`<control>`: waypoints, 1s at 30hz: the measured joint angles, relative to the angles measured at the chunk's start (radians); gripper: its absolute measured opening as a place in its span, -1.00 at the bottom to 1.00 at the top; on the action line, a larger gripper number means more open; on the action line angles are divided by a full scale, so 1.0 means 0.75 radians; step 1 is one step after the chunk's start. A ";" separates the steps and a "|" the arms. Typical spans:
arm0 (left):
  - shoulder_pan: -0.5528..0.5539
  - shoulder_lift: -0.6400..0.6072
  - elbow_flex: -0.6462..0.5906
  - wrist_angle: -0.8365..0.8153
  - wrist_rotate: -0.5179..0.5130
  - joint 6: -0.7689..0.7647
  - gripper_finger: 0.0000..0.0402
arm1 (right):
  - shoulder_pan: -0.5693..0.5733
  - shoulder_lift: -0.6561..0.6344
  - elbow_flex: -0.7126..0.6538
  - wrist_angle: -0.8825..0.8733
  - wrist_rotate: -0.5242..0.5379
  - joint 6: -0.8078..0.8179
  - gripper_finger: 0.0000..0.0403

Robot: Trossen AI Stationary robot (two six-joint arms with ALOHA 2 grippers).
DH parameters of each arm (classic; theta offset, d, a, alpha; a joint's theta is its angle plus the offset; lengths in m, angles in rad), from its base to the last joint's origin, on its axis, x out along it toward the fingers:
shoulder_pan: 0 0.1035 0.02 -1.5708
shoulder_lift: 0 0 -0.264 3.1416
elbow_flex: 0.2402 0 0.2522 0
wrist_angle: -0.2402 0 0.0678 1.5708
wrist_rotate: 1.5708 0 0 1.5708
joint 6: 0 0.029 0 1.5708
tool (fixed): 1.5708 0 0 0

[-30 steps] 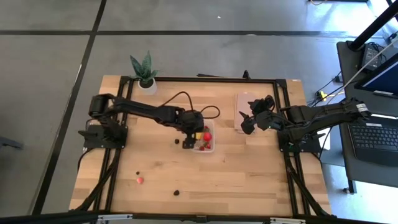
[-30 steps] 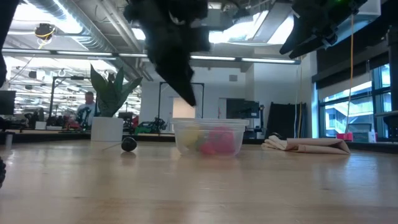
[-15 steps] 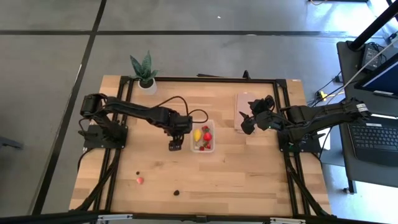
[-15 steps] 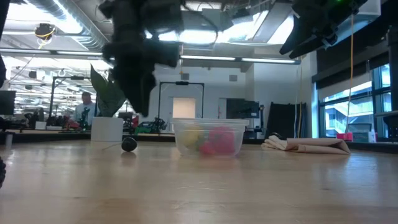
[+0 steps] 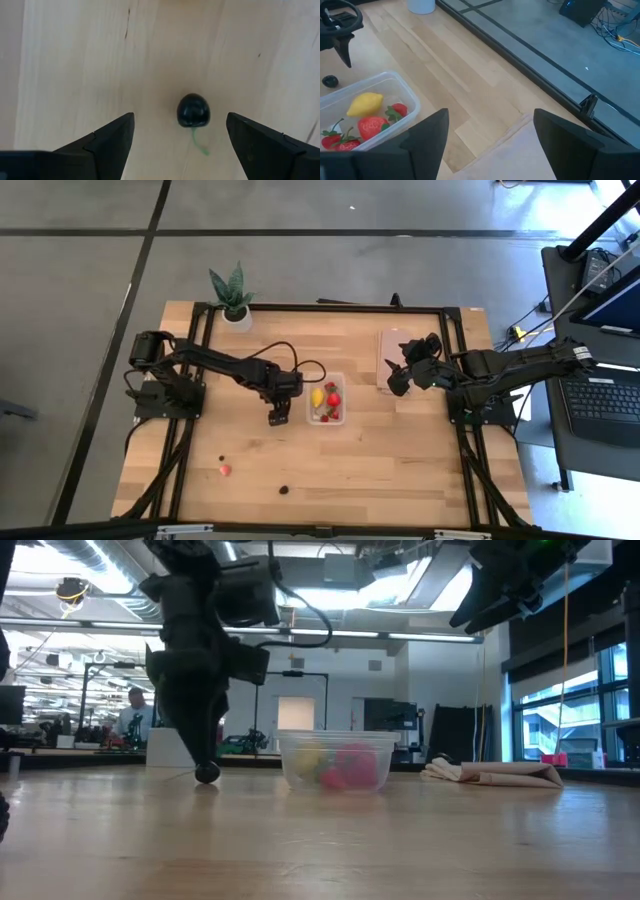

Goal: Pick and placing Produce into tupperware
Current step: Put the black cherry into the transparent bin

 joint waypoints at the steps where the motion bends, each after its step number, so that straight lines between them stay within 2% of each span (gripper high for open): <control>1: 0.000 0.000 -0.006 0.004 0.000 0.000 0.54 | 0.000 0.000 0.000 0.000 0.000 0.000 0.46; 11: 0.000 0.001 -0.063 0.152 -0.006 -0.029 0.54 | 0.000 0.000 0.000 0.000 0.001 0.004 0.46; 18: 0.000 0.030 -0.066 0.152 -0.073 -0.025 0.54 | 0.000 0.000 0.000 0.001 0.000 0.004 0.46; 30: -0.001 0.073 -0.063 0.175 -0.079 -0.026 0.54 | 0.000 0.000 0.000 0.001 0.001 0.004 0.46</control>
